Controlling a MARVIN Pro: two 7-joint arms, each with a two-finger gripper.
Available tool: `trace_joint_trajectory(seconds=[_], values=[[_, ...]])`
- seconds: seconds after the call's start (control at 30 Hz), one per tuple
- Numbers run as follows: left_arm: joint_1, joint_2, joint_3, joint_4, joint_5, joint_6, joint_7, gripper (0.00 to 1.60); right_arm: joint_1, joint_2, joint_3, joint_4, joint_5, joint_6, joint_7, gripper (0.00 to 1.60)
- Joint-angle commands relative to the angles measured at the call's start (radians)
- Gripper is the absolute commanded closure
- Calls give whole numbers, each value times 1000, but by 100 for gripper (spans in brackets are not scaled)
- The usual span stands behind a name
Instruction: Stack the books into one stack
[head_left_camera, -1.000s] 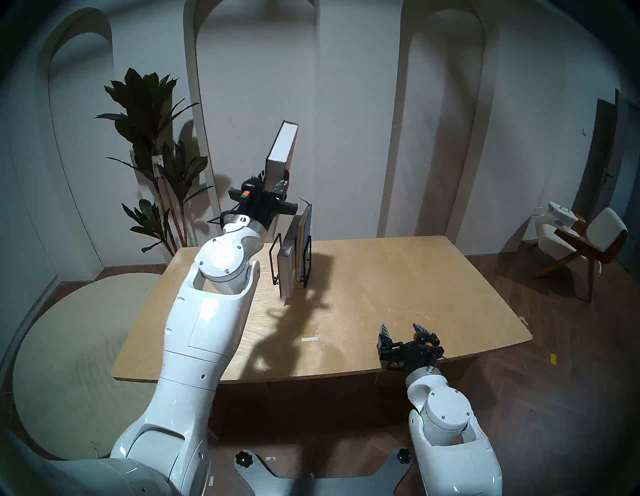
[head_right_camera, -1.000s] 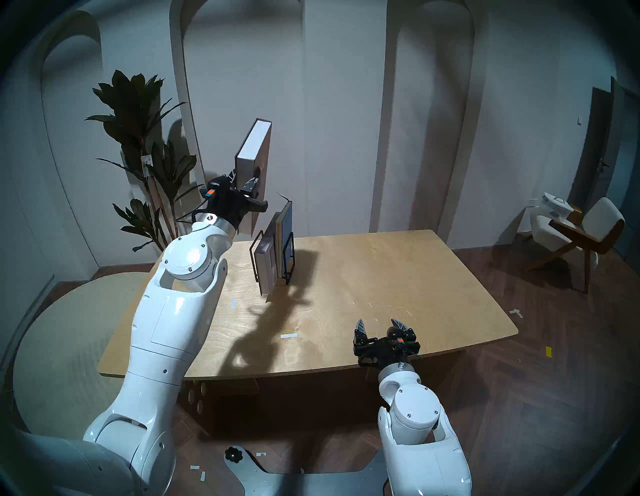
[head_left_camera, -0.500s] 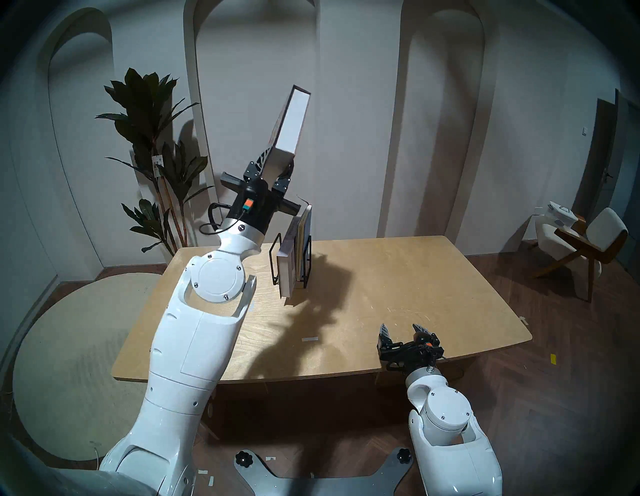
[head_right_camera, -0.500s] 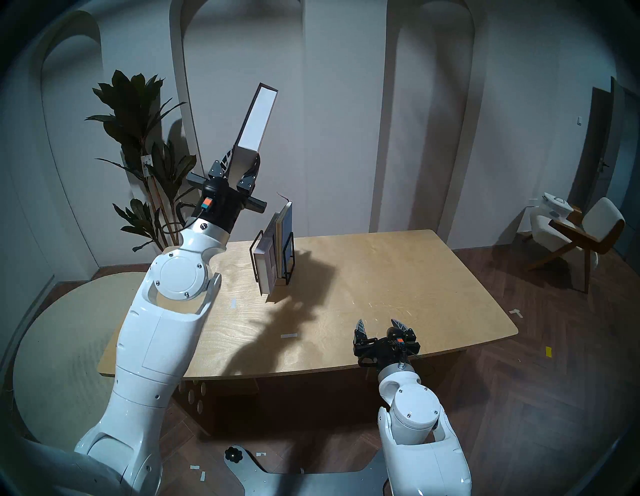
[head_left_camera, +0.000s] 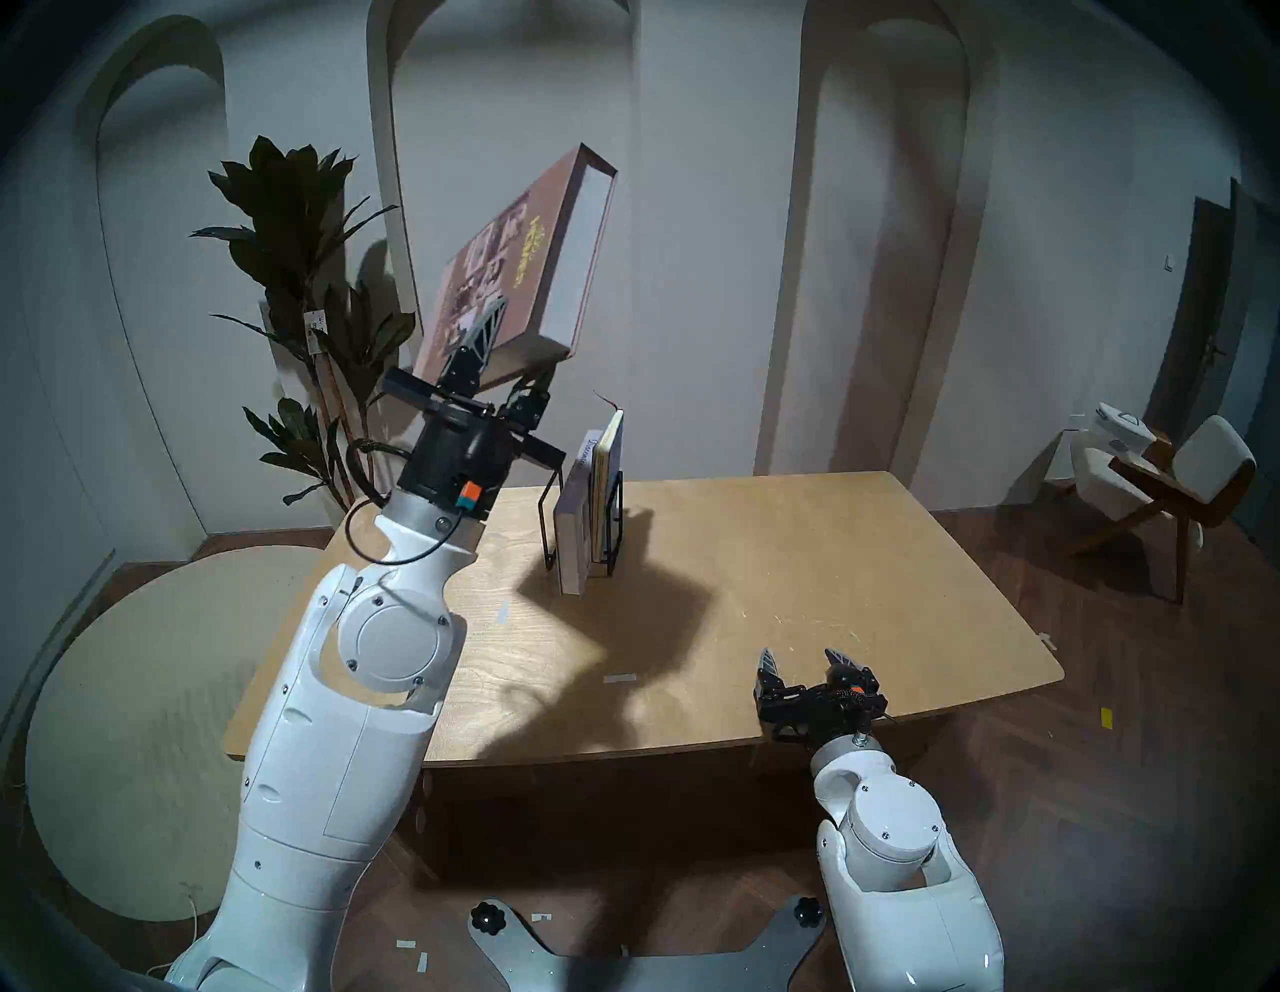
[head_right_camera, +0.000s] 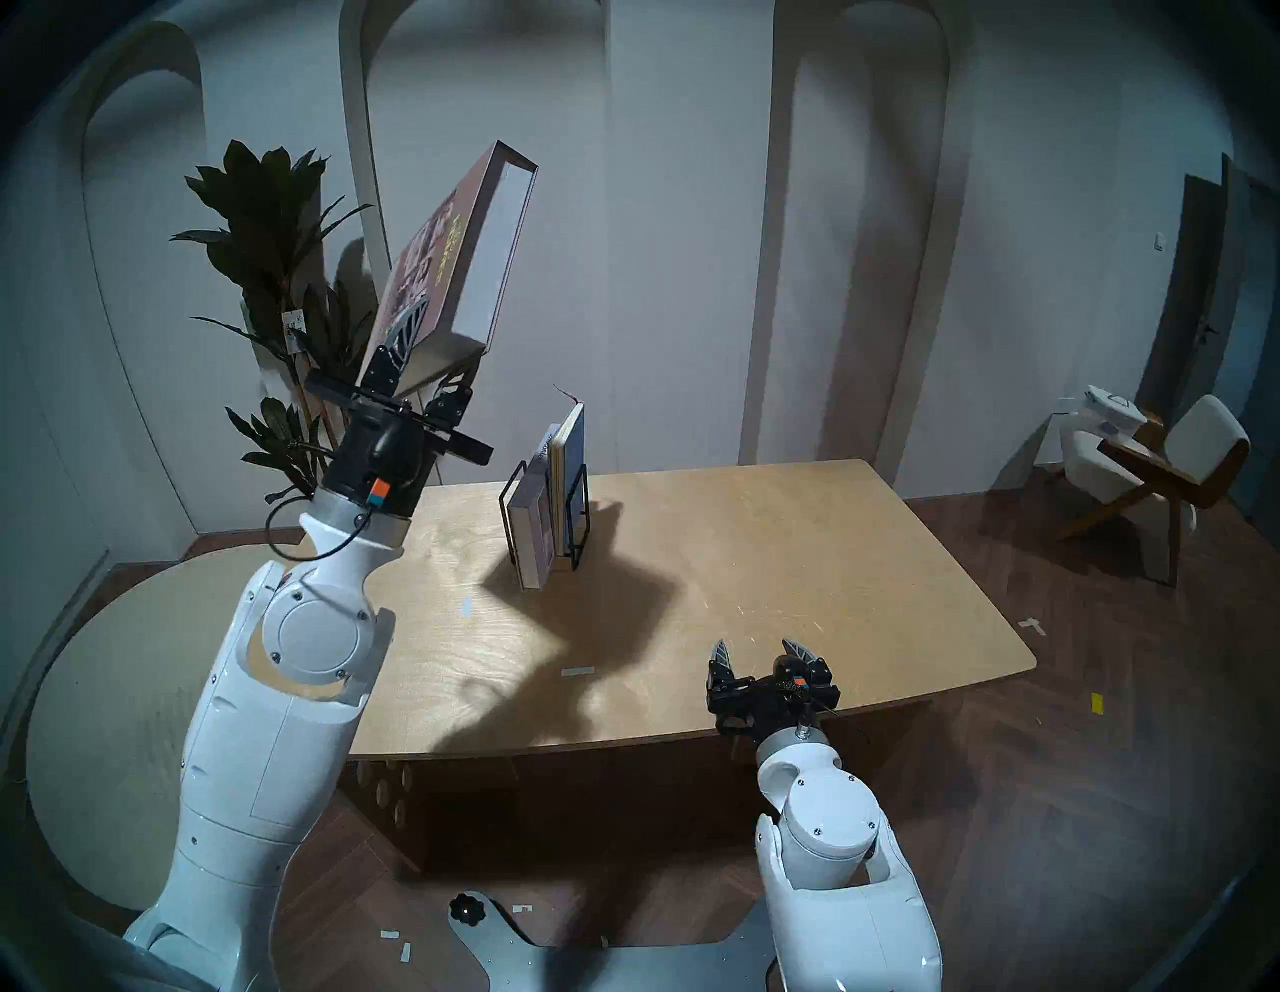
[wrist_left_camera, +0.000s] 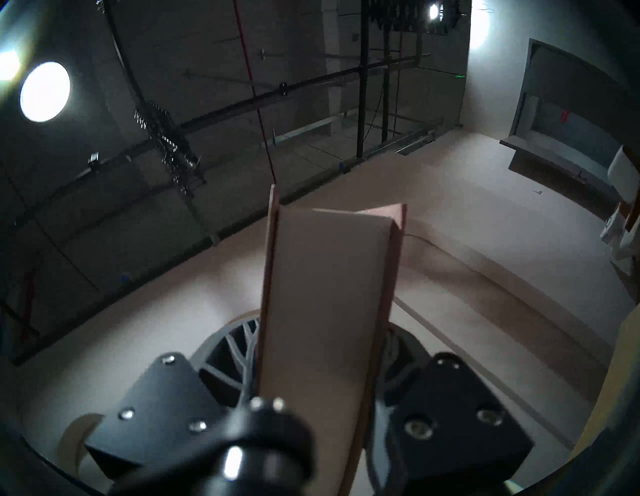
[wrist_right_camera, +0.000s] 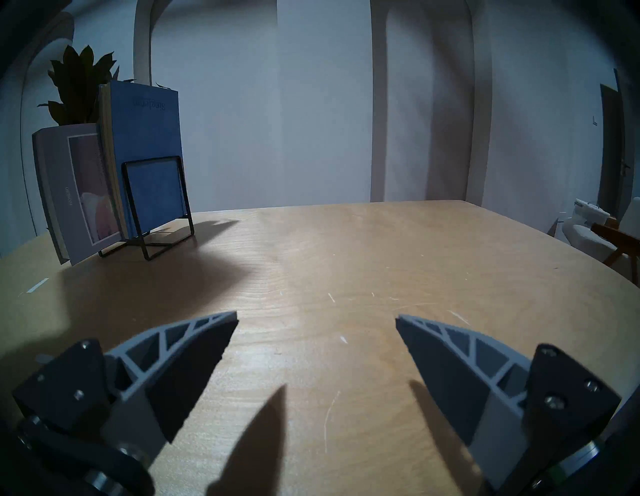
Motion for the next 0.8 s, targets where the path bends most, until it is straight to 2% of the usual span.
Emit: trace_joint_trajectory(seconds=[0.0,0.13,0.2,0.23,0.27,0.37,0.53,0.77], values=[[113,80,-23,-78,169,-38,56,160,6,-2,-2,-22,2,-6,1,0],[187,99,-42,-82,288,-26,90,160,5,-2,-2,-24,2,-6,1,0],[185,105,-42,-65,342,-18,110,160,5,-2,-2,-25,2,-6,1,0],[236,100,-60,-86,383,-10,130,160,4,-2,-2,-25,2,-6,1,0],[211,104,-51,-65,398,-7,137,160,4,-2,-2,-25,2,-6,1,0],[270,80,-81,-78,483,33,194,160,3,-3,-1,-27,2,-6,1,0],[302,72,-127,-67,612,96,269,160,2,-3,-1,-30,3,-5,2,0],[301,82,-152,-1,656,128,267,160,0,-3,-1,-32,3,-3,2,0]])
